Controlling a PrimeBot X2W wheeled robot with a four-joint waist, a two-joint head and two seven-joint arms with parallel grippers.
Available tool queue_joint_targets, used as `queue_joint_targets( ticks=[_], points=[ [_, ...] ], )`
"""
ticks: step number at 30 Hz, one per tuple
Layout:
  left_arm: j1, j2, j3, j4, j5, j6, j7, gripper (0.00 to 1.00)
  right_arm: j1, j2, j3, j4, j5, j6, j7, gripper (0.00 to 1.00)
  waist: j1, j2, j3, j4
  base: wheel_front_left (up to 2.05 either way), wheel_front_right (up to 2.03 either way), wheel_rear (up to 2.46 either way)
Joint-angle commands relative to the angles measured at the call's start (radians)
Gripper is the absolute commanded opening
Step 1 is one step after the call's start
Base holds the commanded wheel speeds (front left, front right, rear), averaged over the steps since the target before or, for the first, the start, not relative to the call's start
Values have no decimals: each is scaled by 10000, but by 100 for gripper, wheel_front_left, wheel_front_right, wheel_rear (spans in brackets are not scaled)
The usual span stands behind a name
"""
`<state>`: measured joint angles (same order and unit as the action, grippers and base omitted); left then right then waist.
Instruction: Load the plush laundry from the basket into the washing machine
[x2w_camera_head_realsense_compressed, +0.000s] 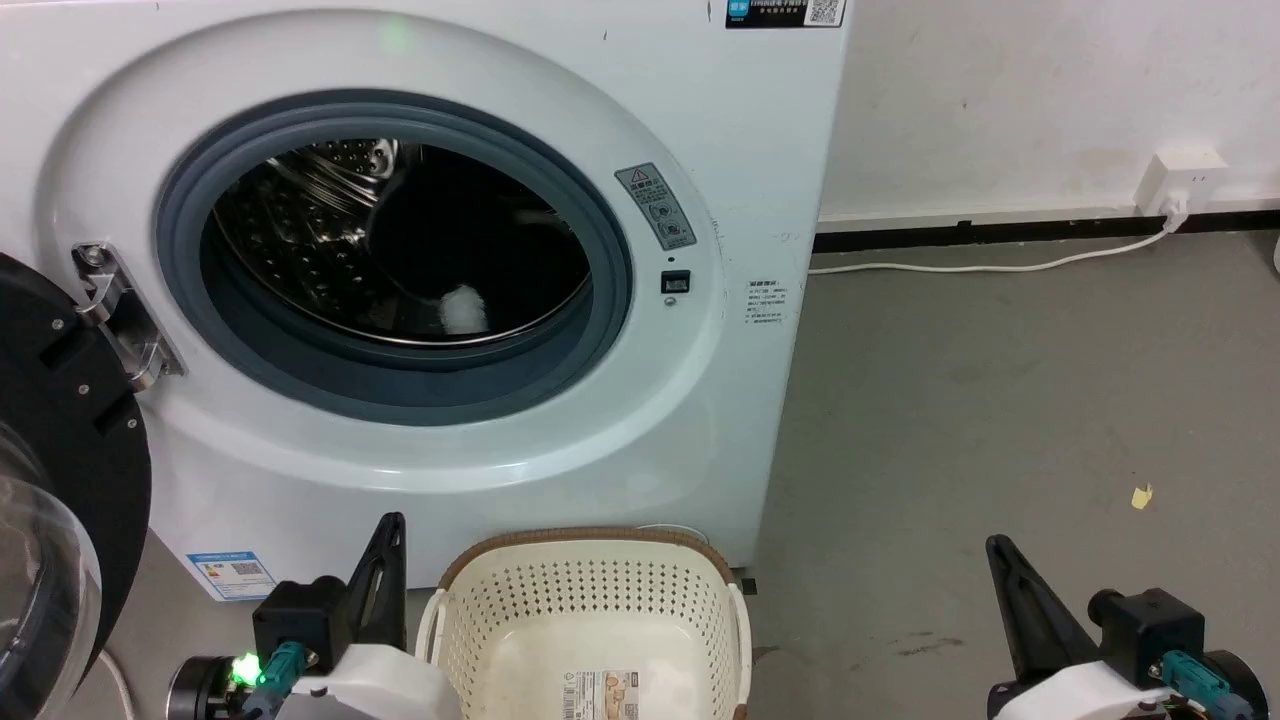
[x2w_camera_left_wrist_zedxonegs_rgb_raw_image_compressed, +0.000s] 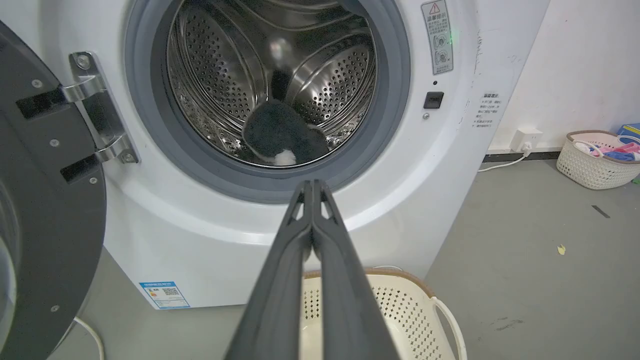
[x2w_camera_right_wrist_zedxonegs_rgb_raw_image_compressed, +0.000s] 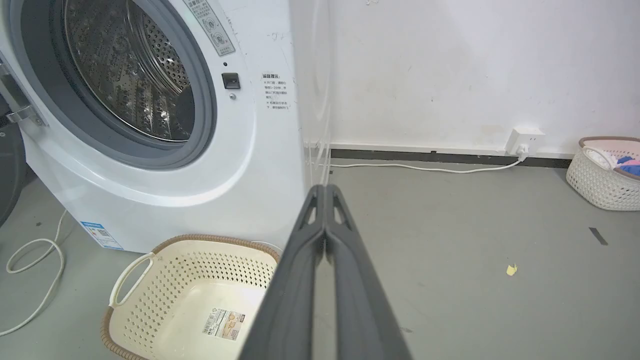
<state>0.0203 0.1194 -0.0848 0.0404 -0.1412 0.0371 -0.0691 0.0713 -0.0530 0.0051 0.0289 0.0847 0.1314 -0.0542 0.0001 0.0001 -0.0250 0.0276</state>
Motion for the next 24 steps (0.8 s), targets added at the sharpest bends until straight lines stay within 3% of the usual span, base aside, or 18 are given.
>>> queue_joint_targets(
  ticks=[1,24],
  points=[
    [-124,-79,92,-70,179,-55,68,0,-218,21,-19,-77,-113,-6,45,0,-1,-1,15,-16,0,0,0],
    [-183,-539,660,-321,1106,-293,537,0,-590,26,-43,-236,-664,-7,418,0,-1,-1,192,-211,0,0,0]
  ],
)
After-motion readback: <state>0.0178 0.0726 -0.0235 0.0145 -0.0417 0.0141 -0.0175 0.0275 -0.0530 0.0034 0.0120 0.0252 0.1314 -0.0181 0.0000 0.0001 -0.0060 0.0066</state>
